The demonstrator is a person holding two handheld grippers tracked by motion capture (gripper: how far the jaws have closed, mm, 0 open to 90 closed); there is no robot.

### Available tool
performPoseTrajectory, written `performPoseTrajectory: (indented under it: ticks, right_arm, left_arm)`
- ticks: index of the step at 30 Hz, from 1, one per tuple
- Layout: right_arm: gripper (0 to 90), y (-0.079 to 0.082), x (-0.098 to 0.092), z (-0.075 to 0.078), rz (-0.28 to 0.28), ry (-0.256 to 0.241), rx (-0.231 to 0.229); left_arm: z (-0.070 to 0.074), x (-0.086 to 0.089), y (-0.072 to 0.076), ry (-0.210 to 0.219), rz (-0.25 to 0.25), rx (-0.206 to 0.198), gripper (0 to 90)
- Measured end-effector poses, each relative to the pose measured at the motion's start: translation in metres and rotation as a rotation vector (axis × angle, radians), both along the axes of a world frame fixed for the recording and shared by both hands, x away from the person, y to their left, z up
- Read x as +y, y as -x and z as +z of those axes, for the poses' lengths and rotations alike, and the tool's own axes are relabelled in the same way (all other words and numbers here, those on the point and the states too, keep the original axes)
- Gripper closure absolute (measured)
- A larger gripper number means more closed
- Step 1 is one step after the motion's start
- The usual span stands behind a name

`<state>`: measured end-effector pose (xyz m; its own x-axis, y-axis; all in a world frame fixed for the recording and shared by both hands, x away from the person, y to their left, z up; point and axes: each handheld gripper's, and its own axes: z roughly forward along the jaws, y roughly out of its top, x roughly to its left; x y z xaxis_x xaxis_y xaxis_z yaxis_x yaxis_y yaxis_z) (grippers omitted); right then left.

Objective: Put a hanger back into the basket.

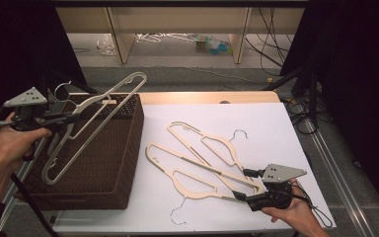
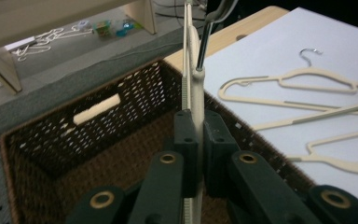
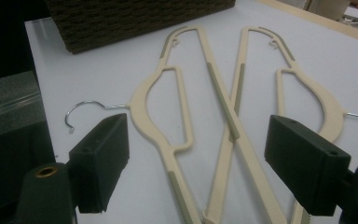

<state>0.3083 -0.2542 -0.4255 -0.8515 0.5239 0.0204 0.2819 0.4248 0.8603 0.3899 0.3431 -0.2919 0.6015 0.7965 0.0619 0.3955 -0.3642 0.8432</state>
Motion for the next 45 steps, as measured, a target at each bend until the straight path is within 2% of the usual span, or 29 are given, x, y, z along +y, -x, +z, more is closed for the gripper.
performPoseTrajectory:
  ticks: [1, 2, 5, 6, 8, 10, 11, 12, 13, 14, 15, 17, 21, 22, 25, 26, 28, 30, 32, 35, 39, 41, 43, 44, 45]
  right_arm:
    - [22.6, 0.000, 0.000, 0.000, 0.000, 0.000, 0.000]
    - [22.0, 0.000, 0.001, -0.001, 0.006, 0.005, 0.011]
    - [21.7, 0.000, 0.001, -0.001, 0.005, 0.006, 0.015]
    - [21.7, 0.000, 0.001, -0.001, 0.003, 0.004, 0.011]
    - [21.7, 0.000, 0.001, -0.001, 0.003, 0.005, 0.011]
    - [21.5, 0.000, 0.001, -0.001, 0.002, 0.005, 0.010]
    - [21.5, 0.000, 0.001, -0.001, 0.003, 0.004, 0.009]
    - [21.5, 0.000, 0.001, -0.001, 0.003, 0.005, 0.013]
    - [21.5, 0.000, 0.001, -0.002, 0.003, 0.005, 0.013]
    - [21.4, 0.000, 0.000, -0.001, -0.001, 0.016, 0.011]
    - [21.4, 0.000, 0.001, -0.002, 0.001, 0.003, 0.008]
    - [21.3, 0.000, 0.001, -0.001, 0.004, 0.004, 0.011]
    - [21.3, 0.000, 0.001, -0.002, 0.001, 0.003, 0.008]
    - [21.3, 0.000, 0.001, -0.002, 0.002, 0.003, 0.013]
    - [21.3, 0.000, 0.001, -0.002, 0.003, 0.002, 0.011]
    - [21.3, 0.000, 0.001, -0.002, 0.004, 0.003, 0.011]
    - [21.3, 0.000, 0.001, -0.002, 0.006, 0.005, 0.011]
    - [21.3, 0.000, 0.001, -0.002, 0.006, 0.003, 0.012]
    - [21.3, 0.000, 0.001, -0.002, 0.008, 0.003, 0.014]
    - [21.3, -0.001, 0.001, -0.003, 0.008, 0.005, 0.013]
    - [21.3, 0.000, 0.001, -0.003, 0.009, 0.006, 0.019]
    - [21.3, 0.000, 0.001, -0.003, 0.010, 0.006, 0.020]
    - [21.3, 0.000, 0.001, -0.003, 0.010, 0.007, 0.025]
    - [21.3, 0.000, 0.001, -0.003, 0.009, 0.006, 0.026]
    - [21.3, 0.000, 0.001, -0.003, 0.009, 0.006, 0.023]
  left_arm:
    - [-0.004, 0.002, 0.000, 0.008, 0.012, 0.005, 85.7]
    - [-0.010, 0.008, 0.000, -0.010, 0.016, 0.010, 85.8]
    - [-0.015, 0.012, 0.001, -0.006, 0.029, 0.026, 85.8]
    - [-0.020, 0.018, 0.002, -0.024, 0.038, 0.039, 85.7]
    - [-0.022, 0.020, 0.002, -0.036, 0.038, 0.043, 85.7]
    - [-0.028, 0.022, 0.001, -0.037, 0.044, 0.053, 85.7]
    - [-0.031, 0.022, 0.001, -0.019, 0.047, 0.053, 85.7]
    - [-0.032, 0.023, 0.000, -0.034, 0.040, 0.060, 85.7]
    - [-0.036, 0.023, 0.000, -0.016, 0.042, 0.059, 85.8]
    - [-0.037, 0.024, -0.002, -0.029, 0.027, 0.053, 85.7]
    - [-0.039, 0.024, -0.003, -0.033, 0.018, 0.055, 85.7]
    - [-0.044, 0.022, -0.002, -0.017, 0.030, 0.075, 85.7]
    - [-0.051, 0.024, -0.007, -0.062, 0.008, 0.075, 85.7]
    - [-0.054, 0.023, -0.006, -0.050, 0.027, 0.093, 85.7]
    - [-0.060, 0.024, -0.010, -0.088, 0.012, 0.102, 85.7]
    - [-0.061, 0.026, -0.012, -0.119, 0.001, 0.115, 85.7]
    - [-0.067, 0.025, -0.013, -0.123, 0.010, 0.147, 85.7]
    - [-0.072, 0.025, -0.016, -0.153, -0.005, 0.163, 85.7]
    - [-0.080, 0.022, -0.015, -0.138, 0.013, 0.195, 85.6]
    - [-0.089, 0.019, -0.017, -0.141, 0.029, 0.205, 85.5]
    - [-0.095, 0.018, -0.021, -0.136, 0.080, 0.187, 84.6]
    - [-0.095, 0.021, -0.025, -0.170, 0.089, 0.154, 83.2]
    - [-0.096, 0.023, -0.025, -0.159, 0.132, 0.160, 81.8]
    - [-0.097, 0.023, -0.023, -0.145, 0.182, 0.172, 81.3]
    - [-0.099, 0.024, -0.023, -0.136, 0.196, 0.167, 80.9]
